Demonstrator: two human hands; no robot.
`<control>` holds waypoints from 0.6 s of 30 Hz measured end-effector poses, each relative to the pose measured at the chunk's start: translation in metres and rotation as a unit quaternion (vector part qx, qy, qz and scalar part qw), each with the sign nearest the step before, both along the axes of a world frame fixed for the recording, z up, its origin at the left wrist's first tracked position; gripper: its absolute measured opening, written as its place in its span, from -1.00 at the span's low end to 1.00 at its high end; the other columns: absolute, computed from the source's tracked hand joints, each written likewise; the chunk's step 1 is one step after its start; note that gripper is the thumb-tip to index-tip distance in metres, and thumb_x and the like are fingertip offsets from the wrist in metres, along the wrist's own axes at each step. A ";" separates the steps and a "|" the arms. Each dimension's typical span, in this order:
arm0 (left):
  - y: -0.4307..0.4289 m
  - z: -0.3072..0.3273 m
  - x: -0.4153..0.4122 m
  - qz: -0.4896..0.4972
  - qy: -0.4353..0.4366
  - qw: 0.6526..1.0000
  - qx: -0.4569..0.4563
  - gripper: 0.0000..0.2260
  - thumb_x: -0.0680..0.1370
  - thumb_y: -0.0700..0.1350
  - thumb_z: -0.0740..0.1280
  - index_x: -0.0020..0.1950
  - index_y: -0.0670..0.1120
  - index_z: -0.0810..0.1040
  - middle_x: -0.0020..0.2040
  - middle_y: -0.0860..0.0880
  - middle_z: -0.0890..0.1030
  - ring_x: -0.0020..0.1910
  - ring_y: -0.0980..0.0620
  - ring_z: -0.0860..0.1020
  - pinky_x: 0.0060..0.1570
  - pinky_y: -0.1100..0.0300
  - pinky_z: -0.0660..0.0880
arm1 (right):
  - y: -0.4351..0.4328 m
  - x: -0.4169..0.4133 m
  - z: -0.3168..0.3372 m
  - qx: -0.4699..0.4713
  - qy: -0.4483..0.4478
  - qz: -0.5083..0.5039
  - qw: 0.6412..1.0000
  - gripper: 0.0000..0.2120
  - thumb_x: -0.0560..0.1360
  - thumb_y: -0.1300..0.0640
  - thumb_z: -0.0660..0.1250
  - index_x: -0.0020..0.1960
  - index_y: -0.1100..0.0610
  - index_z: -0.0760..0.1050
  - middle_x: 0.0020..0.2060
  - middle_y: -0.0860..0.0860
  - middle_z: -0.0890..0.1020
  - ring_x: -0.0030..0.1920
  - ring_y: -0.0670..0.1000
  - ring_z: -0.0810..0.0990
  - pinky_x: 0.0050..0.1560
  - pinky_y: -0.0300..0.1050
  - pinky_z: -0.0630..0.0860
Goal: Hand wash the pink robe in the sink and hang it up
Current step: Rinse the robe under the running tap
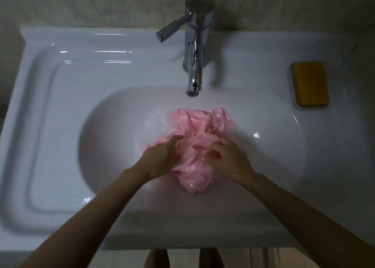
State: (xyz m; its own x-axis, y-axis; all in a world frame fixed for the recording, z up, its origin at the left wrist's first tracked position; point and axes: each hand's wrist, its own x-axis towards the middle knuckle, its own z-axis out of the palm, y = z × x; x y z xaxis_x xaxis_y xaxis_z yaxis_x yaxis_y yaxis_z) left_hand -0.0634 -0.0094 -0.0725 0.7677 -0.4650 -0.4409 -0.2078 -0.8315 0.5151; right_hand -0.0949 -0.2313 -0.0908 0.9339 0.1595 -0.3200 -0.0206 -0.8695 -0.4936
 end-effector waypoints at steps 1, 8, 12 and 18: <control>0.000 -0.010 -0.004 -0.049 -0.104 0.992 0.052 -0.40 0.47 0.13 0.32 0.45 0.00 0.22 0.33 -0.21 0.43 0.14 -0.16 0.52 0.07 -0.02 0.51 | 0.000 -0.003 -0.005 -0.019 -0.043 -0.023 0.999 -0.68 0.43 -0.15 0.30 0.00 0.08 0.54 0.05 0.05 0.54 0.08 0.09 0.47 0.03 -0.08 0.43; -0.027 -0.068 -0.004 -0.048 -0.064 0.990 0.118 0.22 0.18 0.47 0.34 0.40 0.10 -0.52 0.46 -0.15 -0.45 0.47 -0.24 -0.34 0.33 -0.38 -0.19 | 0.022 0.025 -0.047 -0.025 -0.063 -0.003 0.998 -0.05 0.26 -0.61 -0.12 0.52 -0.17 -0.14 0.54 0.15 -0.16 0.52 0.19 -0.23 0.44 0.26 -0.21; -0.025 -0.087 -0.010 0.004 -0.082 0.993 0.081 -0.05 0.31 0.40 0.26 0.53 -0.01 -0.03 0.51 -0.15 0.12 0.44 -0.19 0.18 0.31 -0.22 0.29 | 0.037 0.022 -0.087 -0.146 0.002 0.043 0.988 -0.25 0.48 -0.44 -0.26 0.52 -0.08 0.14 0.53 0.10 0.09 0.52 0.15 -0.07 0.42 0.07 0.15; -0.023 -0.098 -0.005 0.034 -0.175 0.984 -0.006 -0.42 0.35 0.16 0.28 0.30 -0.08 0.36 0.14 -0.14 0.50 0.06 -0.14 0.48 -0.16 0.01 0.54 | 0.044 0.011 -0.083 -0.050 -0.110 -0.049 0.991 -0.42 0.40 -0.33 0.15 0.26 -0.01 0.49 0.16 0.17 0.56 0.02 0.22 0.59 -0.08 0.03 0.56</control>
State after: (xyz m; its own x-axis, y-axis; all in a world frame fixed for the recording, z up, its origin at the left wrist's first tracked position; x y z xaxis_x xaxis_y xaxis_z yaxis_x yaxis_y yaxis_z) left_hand -0.0689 -0.0325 -0.1704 0.9011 -0.4105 -0.1399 -0.3177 -0.8443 0.4316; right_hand -0.0840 -0.1877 -0.1738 0.9924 0.0426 -0.1156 -0.0081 -0.9136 -0.4066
